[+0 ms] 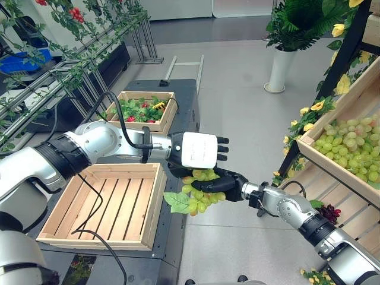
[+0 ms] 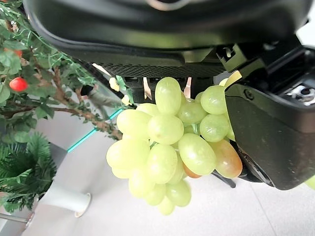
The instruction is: Pick up the fruits from the basket on one side to the basket on the other side
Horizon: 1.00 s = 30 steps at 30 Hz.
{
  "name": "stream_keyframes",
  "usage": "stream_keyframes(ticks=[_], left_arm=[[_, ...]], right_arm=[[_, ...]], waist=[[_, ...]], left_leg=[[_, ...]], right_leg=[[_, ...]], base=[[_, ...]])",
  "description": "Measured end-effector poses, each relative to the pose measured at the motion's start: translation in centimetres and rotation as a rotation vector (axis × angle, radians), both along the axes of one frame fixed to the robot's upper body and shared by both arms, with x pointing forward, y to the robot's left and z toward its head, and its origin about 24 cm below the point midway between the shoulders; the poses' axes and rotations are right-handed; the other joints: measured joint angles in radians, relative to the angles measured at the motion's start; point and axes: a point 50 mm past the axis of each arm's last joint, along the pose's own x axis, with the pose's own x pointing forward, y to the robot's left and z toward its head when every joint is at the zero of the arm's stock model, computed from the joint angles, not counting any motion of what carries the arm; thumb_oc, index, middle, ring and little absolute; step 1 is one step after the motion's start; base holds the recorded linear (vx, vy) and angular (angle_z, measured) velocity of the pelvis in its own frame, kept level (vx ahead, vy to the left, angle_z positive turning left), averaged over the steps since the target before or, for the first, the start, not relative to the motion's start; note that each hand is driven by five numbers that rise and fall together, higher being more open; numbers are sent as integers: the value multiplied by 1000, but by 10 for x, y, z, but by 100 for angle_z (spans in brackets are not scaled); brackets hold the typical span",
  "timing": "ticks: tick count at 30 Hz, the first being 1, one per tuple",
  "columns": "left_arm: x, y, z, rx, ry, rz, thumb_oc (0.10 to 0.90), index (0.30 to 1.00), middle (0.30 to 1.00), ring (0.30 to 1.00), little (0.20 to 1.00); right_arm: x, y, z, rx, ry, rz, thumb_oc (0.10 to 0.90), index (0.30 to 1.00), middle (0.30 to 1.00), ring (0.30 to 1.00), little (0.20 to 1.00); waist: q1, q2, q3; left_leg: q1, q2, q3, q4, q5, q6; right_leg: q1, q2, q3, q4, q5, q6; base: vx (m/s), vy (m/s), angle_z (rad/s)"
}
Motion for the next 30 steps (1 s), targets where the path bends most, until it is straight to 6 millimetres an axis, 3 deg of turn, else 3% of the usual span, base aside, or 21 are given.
stream_keyframes(ticks=[11,18,23,26,30], left_arm=[[-1,13,-7,-207,105,88,800,900,900,900,900],[3,20,-3,-215,67,122,800,900,900,900,900],[16,83,12,-59,-96,403,800,900,900,900,900],[17,111,18,5,-146,518,800,900,900,900,900],[16,116,18,57,-177,523,800,900,900,900,900]], right_arm=[[-3,-18,-8,52,5,-11,400,300,300,300,300],[-5,-34,-22,21,42,-56,400,300,300,300,300],[-31,-79,-59,-134,170,-156,400,300,300,300,300],[-42,-96,-66,-175,209,-183,400,300,300,300,300],[-41,-101,-66,-169,212,-214,400,300,300,300,300]], waist=[[-1,-4,-1],[-2,-13,-2],[-12,-14,-2],[-17,-14,-2],[-18,-14,-2]], left_leg=[[-2,0,2,0,0,0],[-2,1,3,0,0,0],[-4,1,4,0,-1,-1],[-4,1,4,0,-1,-1],[-4,1,5,0,0,-1]], right_leg=[[-3,0,2,0,0,0],[-4,1,3,0,0,0],[-6,1,3,-1,0,0],[-6,0,3,-1,0,0],[-6,0,2,-1,0,0]], base=[[0,0,0],[0,0,0],[0,0,0],[0,0,0],[0,0,0]])
